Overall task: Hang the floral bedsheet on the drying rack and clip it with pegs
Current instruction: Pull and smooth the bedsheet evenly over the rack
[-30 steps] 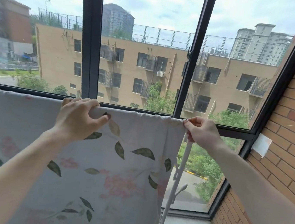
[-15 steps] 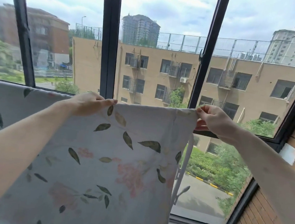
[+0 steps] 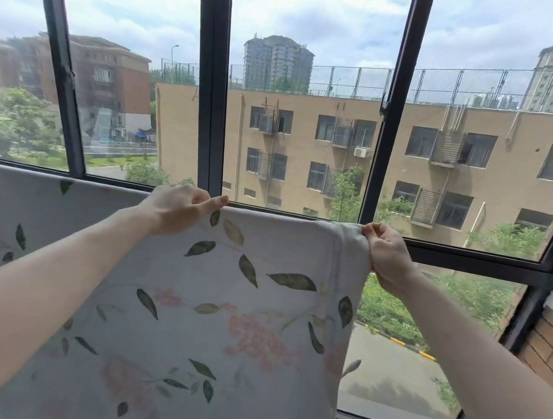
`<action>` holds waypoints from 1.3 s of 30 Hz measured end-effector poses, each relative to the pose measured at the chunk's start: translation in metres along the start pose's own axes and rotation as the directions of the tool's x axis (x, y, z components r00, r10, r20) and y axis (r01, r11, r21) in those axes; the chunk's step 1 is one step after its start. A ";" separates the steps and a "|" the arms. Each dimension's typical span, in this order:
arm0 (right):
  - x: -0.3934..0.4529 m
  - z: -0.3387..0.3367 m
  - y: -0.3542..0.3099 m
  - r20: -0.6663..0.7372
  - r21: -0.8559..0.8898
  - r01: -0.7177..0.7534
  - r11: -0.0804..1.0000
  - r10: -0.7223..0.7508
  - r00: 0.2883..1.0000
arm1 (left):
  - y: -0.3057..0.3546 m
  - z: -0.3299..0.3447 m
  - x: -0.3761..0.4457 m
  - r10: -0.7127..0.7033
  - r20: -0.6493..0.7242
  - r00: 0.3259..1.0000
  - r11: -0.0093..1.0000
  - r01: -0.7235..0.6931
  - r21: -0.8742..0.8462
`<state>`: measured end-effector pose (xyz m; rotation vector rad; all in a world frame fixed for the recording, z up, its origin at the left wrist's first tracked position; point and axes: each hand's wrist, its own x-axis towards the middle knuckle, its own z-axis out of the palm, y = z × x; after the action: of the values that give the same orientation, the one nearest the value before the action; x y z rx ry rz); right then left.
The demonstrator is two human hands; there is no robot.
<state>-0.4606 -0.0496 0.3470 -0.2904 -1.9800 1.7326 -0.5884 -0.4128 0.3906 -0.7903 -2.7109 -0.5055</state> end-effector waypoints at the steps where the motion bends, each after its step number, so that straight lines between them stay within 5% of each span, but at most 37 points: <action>1: 0.003 0.002 0.001 -0.016 0.063 -0.011 0.998 0.012 1.000 | 0.004 0.002 0.000 0.024 -0.031 0.999 1.000 -0.024 0.012; 6: 0.003 0.000 0.002 -0.078 0.294 -0.042 0.955 0.068 0.995 | 0.024 0.019 0.003 0.098 -0.105 0.990 0.993 -0.091 0.069; 13: 0.011 -0.040 0.004 -0.104 0.064 0.054 0.996 -0.048 0.993 | 0.042 0.014 0.022 -0.087 0.124 0.988 0.976 0.060 0.210; 23: 0.036 -0.040 0.051 -0.015 0.165 -0.342 0.925 0.350 0.937 | 0.048 0.019 0.033 -0.101 0.133 0.986 0.979 0.074 0.191; 28: 0.021 -0.036 0.056 0.167 -0.053 -0.412 0.910 0.415 0.894 | 0.046 0.020 0.031 -0.114 0.119 0.986 0.982 0.094 0.161; 32: 0.012 -0.048 0.057 0.312 -0.171 -0.377 0.910 0.413 0.855 | 0.039 0.021 0.027 -0.157 0.113 0.981 0.976 0.137 0.167; 39: -0.012 -0.046 0.014 0.185 -0.083 -0.233 0.969 0.245 0.952 | 0.013 0.013 0.025 -0.262 0.106 0.959 0.941 0.230 0.248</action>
<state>-0.4297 -0.0126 0.3338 -0.4118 -2.2169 1.9161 -0.6037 -0.3856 0.3915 -0.4405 -2.9443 -0.1793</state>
